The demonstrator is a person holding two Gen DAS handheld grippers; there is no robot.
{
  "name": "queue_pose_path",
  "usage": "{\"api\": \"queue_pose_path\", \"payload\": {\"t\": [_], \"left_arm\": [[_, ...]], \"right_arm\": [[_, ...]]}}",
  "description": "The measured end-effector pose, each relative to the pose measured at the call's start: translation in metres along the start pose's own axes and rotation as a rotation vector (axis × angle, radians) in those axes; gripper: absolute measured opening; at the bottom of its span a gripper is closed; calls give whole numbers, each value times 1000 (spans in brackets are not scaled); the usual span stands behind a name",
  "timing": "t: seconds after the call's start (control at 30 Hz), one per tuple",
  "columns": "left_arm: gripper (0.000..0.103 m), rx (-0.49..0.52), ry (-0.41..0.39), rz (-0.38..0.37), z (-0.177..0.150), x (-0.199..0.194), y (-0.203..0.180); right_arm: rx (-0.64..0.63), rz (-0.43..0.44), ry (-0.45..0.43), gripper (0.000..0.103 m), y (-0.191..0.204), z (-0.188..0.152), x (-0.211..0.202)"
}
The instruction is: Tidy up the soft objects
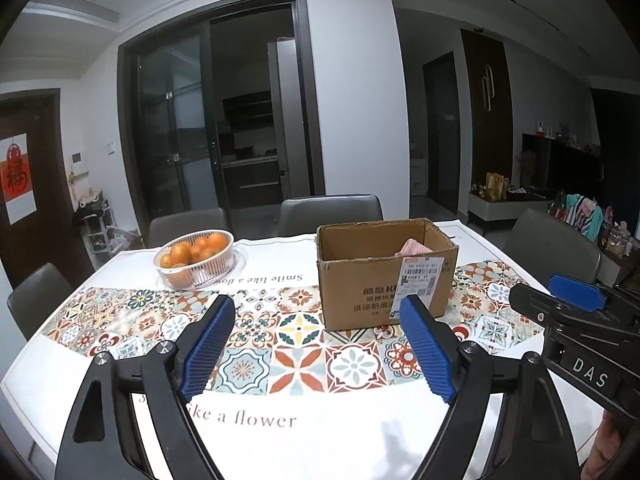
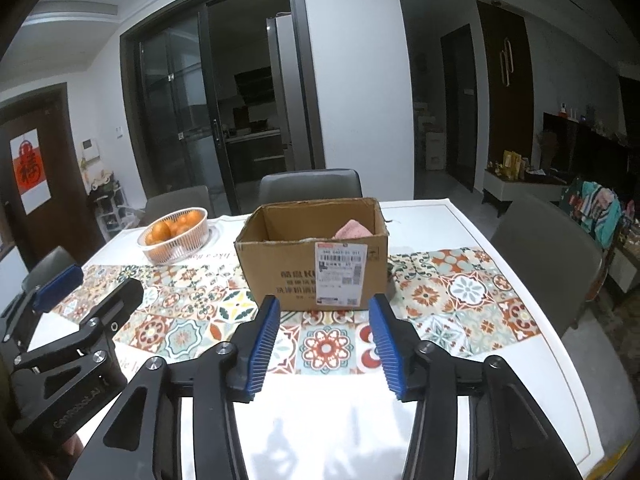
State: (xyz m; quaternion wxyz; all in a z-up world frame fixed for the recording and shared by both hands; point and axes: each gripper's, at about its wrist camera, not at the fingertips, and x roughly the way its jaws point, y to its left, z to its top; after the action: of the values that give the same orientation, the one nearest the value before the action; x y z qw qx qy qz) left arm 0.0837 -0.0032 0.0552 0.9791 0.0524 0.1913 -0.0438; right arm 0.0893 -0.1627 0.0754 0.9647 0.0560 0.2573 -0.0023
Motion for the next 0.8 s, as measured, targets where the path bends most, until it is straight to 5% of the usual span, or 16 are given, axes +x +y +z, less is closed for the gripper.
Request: {"api": "queue_pose_path", "payload": {"t": [0.8], "left_arm": [[99, 13, -54, 39, -19, -57, -11]], "right_arm": [[38, -1, -19, 56, -14, -27, -45]]}}
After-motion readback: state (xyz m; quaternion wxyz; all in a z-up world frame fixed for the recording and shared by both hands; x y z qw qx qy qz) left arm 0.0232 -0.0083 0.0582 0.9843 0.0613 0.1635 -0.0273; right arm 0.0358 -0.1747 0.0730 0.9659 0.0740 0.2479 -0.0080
